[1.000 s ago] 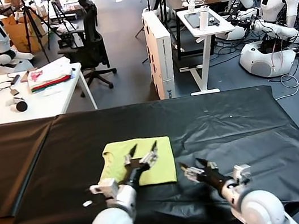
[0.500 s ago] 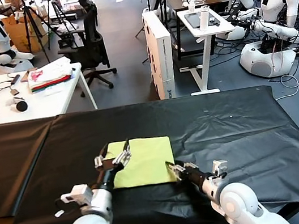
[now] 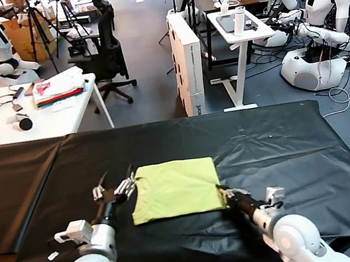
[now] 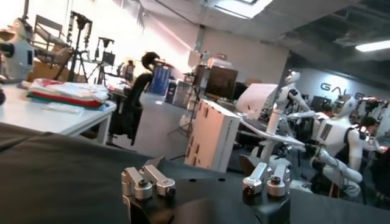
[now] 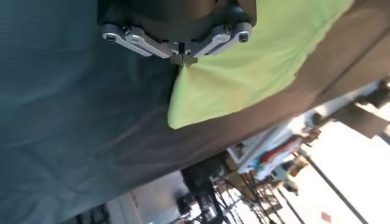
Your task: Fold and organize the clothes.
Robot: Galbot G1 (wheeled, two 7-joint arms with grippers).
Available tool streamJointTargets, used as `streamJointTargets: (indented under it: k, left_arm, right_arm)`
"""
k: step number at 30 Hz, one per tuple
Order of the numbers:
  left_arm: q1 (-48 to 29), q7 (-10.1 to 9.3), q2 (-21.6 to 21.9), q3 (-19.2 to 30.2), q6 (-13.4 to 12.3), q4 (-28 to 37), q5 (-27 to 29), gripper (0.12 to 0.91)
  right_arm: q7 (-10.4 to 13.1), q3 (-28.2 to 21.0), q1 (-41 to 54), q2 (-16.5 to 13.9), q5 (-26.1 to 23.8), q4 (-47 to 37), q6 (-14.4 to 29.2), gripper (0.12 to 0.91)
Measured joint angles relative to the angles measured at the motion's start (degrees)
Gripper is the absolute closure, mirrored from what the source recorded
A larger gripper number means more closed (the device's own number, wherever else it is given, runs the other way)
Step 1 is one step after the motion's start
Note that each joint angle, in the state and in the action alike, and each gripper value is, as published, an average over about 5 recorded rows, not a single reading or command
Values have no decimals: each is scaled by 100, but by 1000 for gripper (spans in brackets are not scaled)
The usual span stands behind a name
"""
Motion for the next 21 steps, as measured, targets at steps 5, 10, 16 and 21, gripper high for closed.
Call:
streamJointTargets:
  k: [5, 10, 16, 21]
  left_arm:
    - [31, 6, 68, -26, 7, 37, 24, 123]
    - [157, -50, 220, 26, 41, -35, 157, 123]
    - [468, -202, 731, 38, 29, -192, 162, 123]
    - [917, -232, 1234, -168, 59, -427, -5, 123]
  right_arm:
    - [110, 339, -293, -193, -116, 208, -64, 870]
    - [-94, 814, -785, -371, -729, 599, 404, 622]
    - [-389, 1541, -1712, -391, -2002, 1093, 1687, 255]
    - [-359, 2047, -2563, -250, -2894, 1413, 2811, 127]
